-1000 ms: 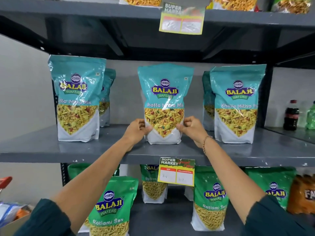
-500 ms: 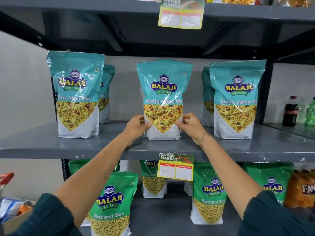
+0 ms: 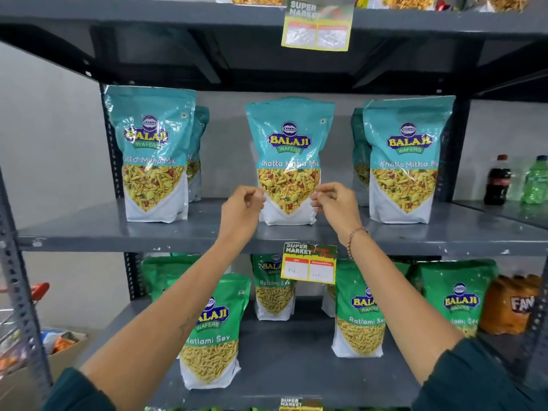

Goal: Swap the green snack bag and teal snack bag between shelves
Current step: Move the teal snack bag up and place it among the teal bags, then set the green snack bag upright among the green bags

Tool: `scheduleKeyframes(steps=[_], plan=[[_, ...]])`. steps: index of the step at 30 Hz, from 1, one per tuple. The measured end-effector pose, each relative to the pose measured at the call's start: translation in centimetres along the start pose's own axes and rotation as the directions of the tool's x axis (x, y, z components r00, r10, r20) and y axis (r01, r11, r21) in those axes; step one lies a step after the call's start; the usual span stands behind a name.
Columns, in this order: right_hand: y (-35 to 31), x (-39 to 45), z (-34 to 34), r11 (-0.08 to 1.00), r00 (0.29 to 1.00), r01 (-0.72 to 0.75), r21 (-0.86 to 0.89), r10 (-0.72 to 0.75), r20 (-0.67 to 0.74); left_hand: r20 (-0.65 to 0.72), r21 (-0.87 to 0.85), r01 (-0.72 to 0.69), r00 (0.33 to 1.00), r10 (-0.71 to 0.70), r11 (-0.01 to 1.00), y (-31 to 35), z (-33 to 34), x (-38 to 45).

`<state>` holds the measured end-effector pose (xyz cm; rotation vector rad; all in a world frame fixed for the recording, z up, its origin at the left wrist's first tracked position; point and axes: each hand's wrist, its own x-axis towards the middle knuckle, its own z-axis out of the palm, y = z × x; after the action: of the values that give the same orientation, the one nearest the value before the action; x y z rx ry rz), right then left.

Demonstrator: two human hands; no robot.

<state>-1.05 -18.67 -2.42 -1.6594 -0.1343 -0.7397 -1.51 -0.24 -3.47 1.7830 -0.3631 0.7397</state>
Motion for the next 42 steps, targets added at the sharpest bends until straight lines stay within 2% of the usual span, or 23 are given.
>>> scheduleKeyframes(steps=[5,11,14,18,20,21,23,25,29,31,35,40,42], plan=[[-1.2,-7.1,2.0,0.963,0.985,-0.116,0.243,0.079,0.156,0.076,-0.174,0.058,0.996,-0.045,0.983,-0.4,-1.7,-4.7],[3.6,-15.9,4.4,0.920,0.950,-0.259,0.293,0.189,0.248,0.112,-0.087,0.160,0.982,-0.150,0.983,-5.5,-4.9,-11.9],[8.0,-19.5,5.6,0.894,0.898,-0.386,0.229,0.307,0.314,0.130,0.004,0.249,0.960,-0.247,0.969,-9.4,-6.6,-15.0],[14.0,-22.1,6.7,0.838,0.805,-0.536,0.097,0.473,0.359,0.200,0.171,0.419,0.872,-0.447,0.892,-15.7,-8.4,-18.3],[16.5,-22.6,7.2,0.818,0.765,-0.576,0.000,0.539,0.353,0.199,0.187,0.505,0.820,-0.536,0.842,-18.3,-9.2,-19.3],[17.6,-22.8,7.6,0.809,0.749,-0.586,-0.043,0.561,0.351,0.151,0.207,0.546,0.802,-0.578,0.812,-19.6,-9.2,-19.5],[19.7,-23.0,8.3,0.800,0.724,-0.585,-0.130,0.588,0.360,0.077,0.271,0.585,0.779,-0.623,0.765,-21.8,-9.6,-19.5],[21.8,-23.2,9.2,0.791,0.707,-0.571,-0.219,0.610,0.358,0.076,0.305,0.649,0.713,-0.697,0.697,-24.1,-9.5,-19.1],[24.7,-22.4,10.8,0.811,0.748,-0.456,-0.366,0.572,0.336,0.168,0.324,0.667,0.657,-0.735,0.671,-26.3,-9.5,-17.6],[25.3,-21.3,12.0,0.831,0.734,-0.396,-0.392,0.543,0.409,0.239,0.363,0.641,0.637,-0.733,0.676,-27.4,-9.3,-16.9],[26.6,-19.6,14.6,0.862,0.684,-0.327,-0.387,0.498,0.532,0.295,0.400,0.589,0.642,-0.708,0.702,-29.0,-8.7,-16.3],[26.3,-19.3,15.3,0.889,0.759,-0.426,-0.168,0.453,0.467,0.179,0.376,0.557,0.740,-0.648,0.740,-29.9,-7.8,-16.5],[26.6,-19.2,14.5,0.897,0.784,-0.422,-0.129,0.433,0.444,0.157,0.352,0.555,0.758,-0.633,0.753,-29.3,-7.0,-16.7]])
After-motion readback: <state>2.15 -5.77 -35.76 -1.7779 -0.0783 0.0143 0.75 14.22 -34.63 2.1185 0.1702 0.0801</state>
